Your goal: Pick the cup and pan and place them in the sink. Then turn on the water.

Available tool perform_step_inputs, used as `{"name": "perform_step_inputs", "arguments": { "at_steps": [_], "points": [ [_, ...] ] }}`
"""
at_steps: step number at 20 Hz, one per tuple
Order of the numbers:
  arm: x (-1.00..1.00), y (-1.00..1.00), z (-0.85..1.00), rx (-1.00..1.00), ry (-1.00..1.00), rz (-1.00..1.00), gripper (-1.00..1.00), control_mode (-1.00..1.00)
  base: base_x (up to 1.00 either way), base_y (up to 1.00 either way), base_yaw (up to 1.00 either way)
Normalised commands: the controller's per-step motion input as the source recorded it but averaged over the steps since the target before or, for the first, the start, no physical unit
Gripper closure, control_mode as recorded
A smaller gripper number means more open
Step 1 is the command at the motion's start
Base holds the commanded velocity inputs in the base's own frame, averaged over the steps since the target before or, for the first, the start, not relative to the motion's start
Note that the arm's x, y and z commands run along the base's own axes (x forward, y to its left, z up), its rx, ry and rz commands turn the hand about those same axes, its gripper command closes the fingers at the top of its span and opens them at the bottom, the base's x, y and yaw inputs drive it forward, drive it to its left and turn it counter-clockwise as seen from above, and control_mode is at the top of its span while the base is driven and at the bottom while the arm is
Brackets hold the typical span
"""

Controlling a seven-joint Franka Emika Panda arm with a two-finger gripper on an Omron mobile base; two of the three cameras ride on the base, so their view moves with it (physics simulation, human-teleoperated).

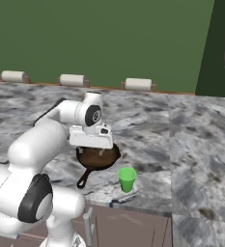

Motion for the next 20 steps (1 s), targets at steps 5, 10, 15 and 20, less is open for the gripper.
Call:
{"name": "perform_step_inputs", "arguments": {
  "at_steps": [5, 10, 15, 20],
  "points": [
    [-0.16, 0.00, -0.50, 0.00, 0.00, 0.00, -1.00, -1.00, 0.00, 0.00, 0.00],
    [-0.02, 0.00, -0.47, 0.02, 0.00, 0.01, -1.00, -1.00, 0.00, 0.00, 0.00],
    [0.00, 0.05, -0.34, 0.04, 0.00, 0.03, -1.00, -1.00, 0.00, 0.00, 0.00],
    [0.00, 0.19, -0.36, 0.05, 0.00, 0.03, -1.00, -1.00, 0.00, 0.00, 0.00]
  ]
}}
